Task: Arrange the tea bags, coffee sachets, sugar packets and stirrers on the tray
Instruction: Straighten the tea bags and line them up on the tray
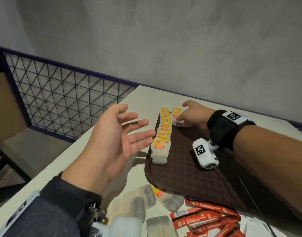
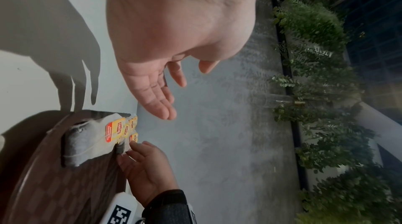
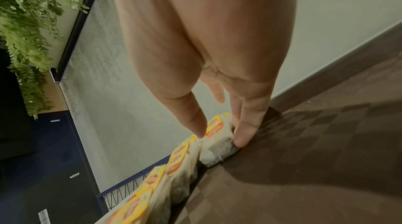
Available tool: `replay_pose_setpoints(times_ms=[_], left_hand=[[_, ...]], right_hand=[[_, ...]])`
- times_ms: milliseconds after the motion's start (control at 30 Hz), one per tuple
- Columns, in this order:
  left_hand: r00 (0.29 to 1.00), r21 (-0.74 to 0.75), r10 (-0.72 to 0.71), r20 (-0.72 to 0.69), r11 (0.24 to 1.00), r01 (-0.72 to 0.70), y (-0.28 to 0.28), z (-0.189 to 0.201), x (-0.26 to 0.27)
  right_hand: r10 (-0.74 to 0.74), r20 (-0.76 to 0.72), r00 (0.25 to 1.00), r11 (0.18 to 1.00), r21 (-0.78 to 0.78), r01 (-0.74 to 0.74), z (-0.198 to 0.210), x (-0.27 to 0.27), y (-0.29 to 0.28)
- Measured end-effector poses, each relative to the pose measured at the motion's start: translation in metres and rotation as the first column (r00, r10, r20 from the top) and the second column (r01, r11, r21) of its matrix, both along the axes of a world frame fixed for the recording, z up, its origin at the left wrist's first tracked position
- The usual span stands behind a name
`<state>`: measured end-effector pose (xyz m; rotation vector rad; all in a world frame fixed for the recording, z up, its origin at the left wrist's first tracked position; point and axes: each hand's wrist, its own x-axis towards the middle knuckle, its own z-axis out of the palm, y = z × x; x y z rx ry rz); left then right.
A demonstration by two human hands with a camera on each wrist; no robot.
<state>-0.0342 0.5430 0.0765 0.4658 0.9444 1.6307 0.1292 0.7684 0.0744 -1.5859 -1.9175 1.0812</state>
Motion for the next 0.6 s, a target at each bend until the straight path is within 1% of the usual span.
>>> replay_pose_setpoints(times_ms=[33,100,233,300,333,400,467,533,600], left_hand=[[1.0,-0.002,0.005,-0.006,1.0,-0.005,0.0,0.0,-0.001],[1.0,-0.012,0.017,-0.015,1.0,-0.017,0.0,0.001,-0.004],[0.999,-0.017,0.016,-0.052,1.0,-0.017,0.002,0.0,-0.01],[0.997,-0.04,0.007,-0.08,0.999,-0.01,0.003,-0.003,-0.012],[0.996,-0.054,0.001,-0.093,0.999,-0.006,0.002,-0.004,-0.013],[0.993,-0.068,-0.016,-0.116,0.998,0.008,0.0,-0.005,-0.012],[0.99,-0.066,-0.03,-0.14,0.998,0.021,-0.002,-0.005,-0.01],[0.987,-0.053,-0.036,-0.154,0.998,0.028,-0.006,-0.003,-0.008],[0.985,-0.03,-0.043,-0.167,0.999,0.038,-0.01,-0.001,-0.005]], right_hand=[[0.004,0.005,1.0,1.0,-0.003,-0.004,0.002,0.001,-0.003],[0.032,0.069,0.997,0.999,0.014,-0.033,0.008,0.005,-0.012],[0.087,0.182,0.979,0.987,0.121,-0.11,0.038,0.02,-0.048],[0.177,0.225,0.958,0.961,0.169,-0.217,0.052,0.029,-0.082],[0.238,0.229,0.944,0.947,0.16,-0.277,0.057,0.034,-0.103],[0.371,0.259,0.892,0.903,0.122,-0.411,0.063,0.043,-0.154],[0.481,0.302,0.823,0.838,0.12,-0.533,0.067,0.051,-0.204],[0.57,0.297,0.766,0.779,0.101,-0.619,0.067,0.055,-0.246],[0.621,0.324,0.714,0.737,0.07,-0.673,0.059,0.059,-0.272]])
